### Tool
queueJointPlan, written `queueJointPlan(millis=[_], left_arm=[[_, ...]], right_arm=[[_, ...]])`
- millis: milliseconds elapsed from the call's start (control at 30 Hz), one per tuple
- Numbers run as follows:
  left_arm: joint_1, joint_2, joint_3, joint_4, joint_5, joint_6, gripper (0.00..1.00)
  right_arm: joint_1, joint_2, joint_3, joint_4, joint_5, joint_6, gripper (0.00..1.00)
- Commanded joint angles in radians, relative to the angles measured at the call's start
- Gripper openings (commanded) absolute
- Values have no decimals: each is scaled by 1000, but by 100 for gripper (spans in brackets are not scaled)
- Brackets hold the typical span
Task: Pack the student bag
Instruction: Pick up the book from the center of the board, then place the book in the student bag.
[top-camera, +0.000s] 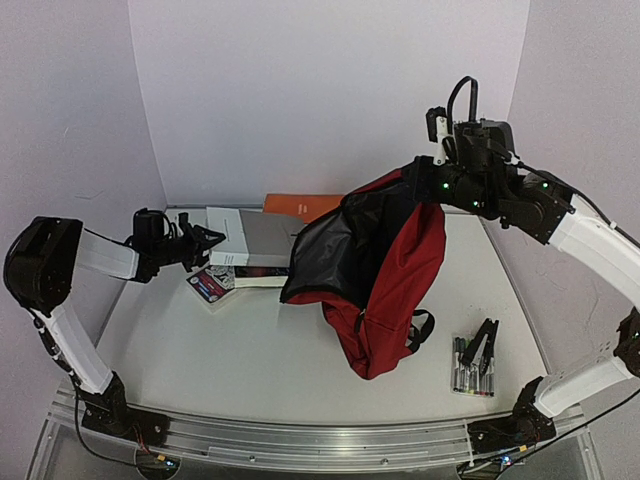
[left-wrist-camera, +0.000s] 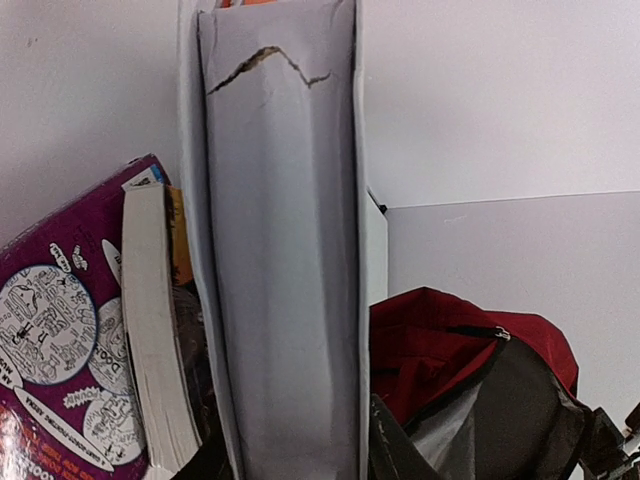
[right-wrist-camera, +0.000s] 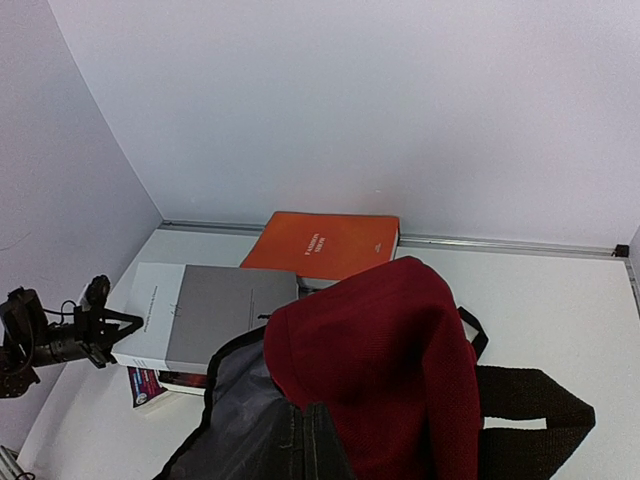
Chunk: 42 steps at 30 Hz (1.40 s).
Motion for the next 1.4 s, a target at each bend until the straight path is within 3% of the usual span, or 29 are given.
queueJointPlan(millis=[0,333,533,967,1367], left_arm=[[-1,-210,35,-138,0,105,31],[-83,-581,141,-637,-18,183,28],[-144,-729,210,-746,-74,182,28],[-330,-676,297,-778,-91,136,28],[-592,-580,371,-860,-357,136,28]], right_arm=[[-5,-11,4,39,14,-13,0],[-5,-11,11,41,15,-10,0],[-3,-9,17,41,-1,-5,0],[-3,-3,34,40,0,1,0],[-3,28,71,37,-3,16,0]])
